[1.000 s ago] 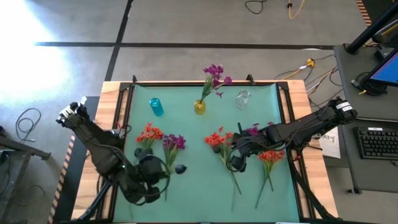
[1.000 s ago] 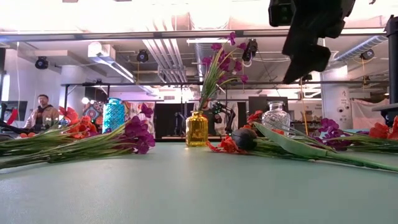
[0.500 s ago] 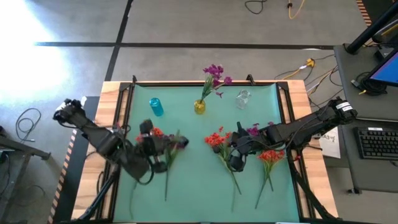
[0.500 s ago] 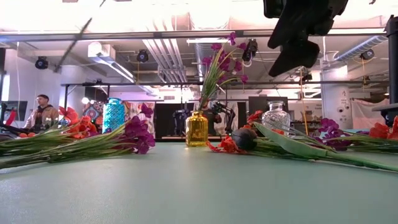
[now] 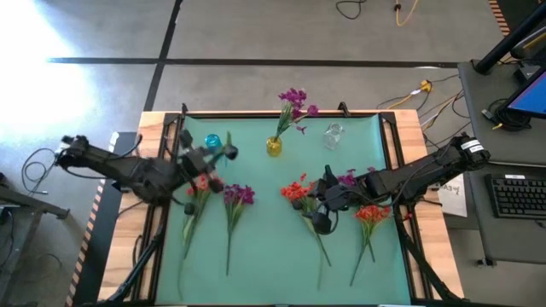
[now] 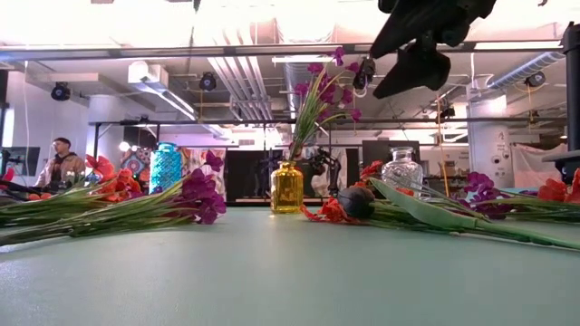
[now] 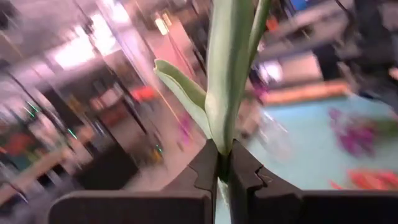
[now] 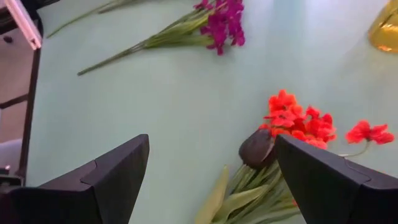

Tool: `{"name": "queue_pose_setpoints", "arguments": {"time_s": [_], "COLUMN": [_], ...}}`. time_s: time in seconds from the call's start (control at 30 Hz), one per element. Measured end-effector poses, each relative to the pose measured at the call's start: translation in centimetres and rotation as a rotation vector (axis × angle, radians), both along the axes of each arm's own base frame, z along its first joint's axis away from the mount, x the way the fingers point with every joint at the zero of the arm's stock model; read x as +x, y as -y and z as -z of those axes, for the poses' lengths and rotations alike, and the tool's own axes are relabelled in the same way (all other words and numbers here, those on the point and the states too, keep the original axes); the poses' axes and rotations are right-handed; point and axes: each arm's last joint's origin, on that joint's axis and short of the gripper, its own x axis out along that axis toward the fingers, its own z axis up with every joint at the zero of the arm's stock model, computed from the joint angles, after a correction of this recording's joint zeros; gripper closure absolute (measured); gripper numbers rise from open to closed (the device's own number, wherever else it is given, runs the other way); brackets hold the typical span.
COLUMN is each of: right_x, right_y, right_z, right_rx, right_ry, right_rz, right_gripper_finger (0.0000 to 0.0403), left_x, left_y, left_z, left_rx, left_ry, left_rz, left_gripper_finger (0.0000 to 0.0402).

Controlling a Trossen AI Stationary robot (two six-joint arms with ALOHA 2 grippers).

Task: Sort flowers into vase by color
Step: Put the middle black flower into the blue vase

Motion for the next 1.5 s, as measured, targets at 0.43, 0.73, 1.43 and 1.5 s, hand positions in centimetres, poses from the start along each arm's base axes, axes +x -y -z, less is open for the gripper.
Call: {"name": "queue_pose_setpoints", "arguments": {"time_s": [0.43,0.73,1.43,1.5], "right_x": [0.0,0.0,0.2,0.2], "right_y": [0.1,0.2,0.9,1.0], "right_z": [-0.1,-0.1,-0.1,-0.1], "right_rx": [-0.028,-0.036,-0.03,-0.031], "right_ry": [0.012,0.015,0.02,0.021], "right_rz": [0.034,0.042,0.103,0.108], "right_gripper_finger": [0.0062,0.0062,0.0062,0.0062], "left_x": [-5.0,-5.1,-6.4,-6.6], "left_y": [-6.4,-8.4,-8.9,-8.9], "left_z": [1.0,1.7,-0.5,-1.2], "left_rx": [0.073,0.011,-0.165,-0.209], "left_ry": [0.246,0.287,0.322,0.293], "left_rz": [-0.316,-0.447,-0.516,-0.523], "left_gripper_finger": [0.0401,0.0401,0.0401,0.0401]}}
